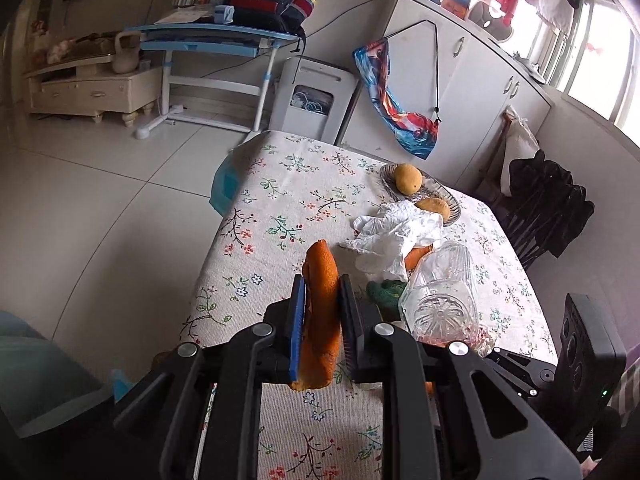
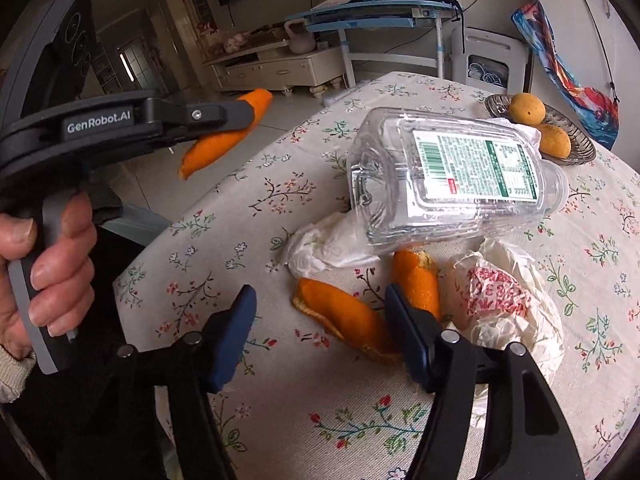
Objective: Collect trash
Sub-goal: 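Carry the peels to the yellow bucket with both tools, then release the peels into the yellow bucket with both tools, then move both tools back over the table toward the crumpled tissue, then grasp the crumpled tissue with the right tool while the left tool grasps a tissue scrap, then drop the crumpled tissue into the yellow bucket with the right tool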
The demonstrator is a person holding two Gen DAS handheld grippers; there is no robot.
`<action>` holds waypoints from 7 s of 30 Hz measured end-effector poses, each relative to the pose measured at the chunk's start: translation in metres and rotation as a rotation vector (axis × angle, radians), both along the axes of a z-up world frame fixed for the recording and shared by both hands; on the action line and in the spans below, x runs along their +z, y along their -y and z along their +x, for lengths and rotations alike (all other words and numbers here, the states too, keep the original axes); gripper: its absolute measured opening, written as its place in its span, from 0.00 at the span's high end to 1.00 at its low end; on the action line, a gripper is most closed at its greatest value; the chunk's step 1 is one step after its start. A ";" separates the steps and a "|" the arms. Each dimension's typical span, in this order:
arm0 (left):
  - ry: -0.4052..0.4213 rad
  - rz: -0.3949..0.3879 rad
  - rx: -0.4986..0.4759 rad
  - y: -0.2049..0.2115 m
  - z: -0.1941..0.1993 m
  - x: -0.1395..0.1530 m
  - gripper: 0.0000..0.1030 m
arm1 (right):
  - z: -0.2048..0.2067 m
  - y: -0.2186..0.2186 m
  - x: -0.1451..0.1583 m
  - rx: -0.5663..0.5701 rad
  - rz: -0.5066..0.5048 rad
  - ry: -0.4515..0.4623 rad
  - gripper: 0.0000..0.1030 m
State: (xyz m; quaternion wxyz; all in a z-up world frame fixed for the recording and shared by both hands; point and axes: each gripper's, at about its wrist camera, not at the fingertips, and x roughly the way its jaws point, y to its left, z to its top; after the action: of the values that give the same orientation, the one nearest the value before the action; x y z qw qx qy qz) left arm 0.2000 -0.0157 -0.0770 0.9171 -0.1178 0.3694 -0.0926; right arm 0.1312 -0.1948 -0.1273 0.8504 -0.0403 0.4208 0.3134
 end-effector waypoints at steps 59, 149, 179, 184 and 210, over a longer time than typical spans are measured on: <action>0.133 0.011 -0.234 0.013 -0.242 0.037 0.84 | -0.180 0.075 0.006 -0.256 0.362 -0.166 0.38; 0.172 0.199 -0.084 0.017 -0.230 0.041 0.14 | -0.148 0.078 0.048 -0.311 0.146 0.112 0.21; -0.114 0.135 -0.177 0.078 -0.003 -0.053 0.78 | 0.004 0.077 0.005 -0.341 0.089 -0.059 0.55; -0.106 0.118 -0.202 0.071 -0.031 -0.039 0.79 | -0.017 0.085 0.017 -0.342 0.114 -0.048 0.59; -0.392 0.373 -0.672 0.094 -0.246 -0.053 0.59 | -0.176 0.050 0.041 -0.013 -0.052 -0.167 0.23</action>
State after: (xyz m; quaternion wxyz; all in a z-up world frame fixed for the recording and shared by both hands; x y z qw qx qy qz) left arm -0.0457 -0.1097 -0.1297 0.7540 0.1616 0.5650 -0.2934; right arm -0.0447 -0.2447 -0.0858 0.8129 -0.0335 0.4987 0.2991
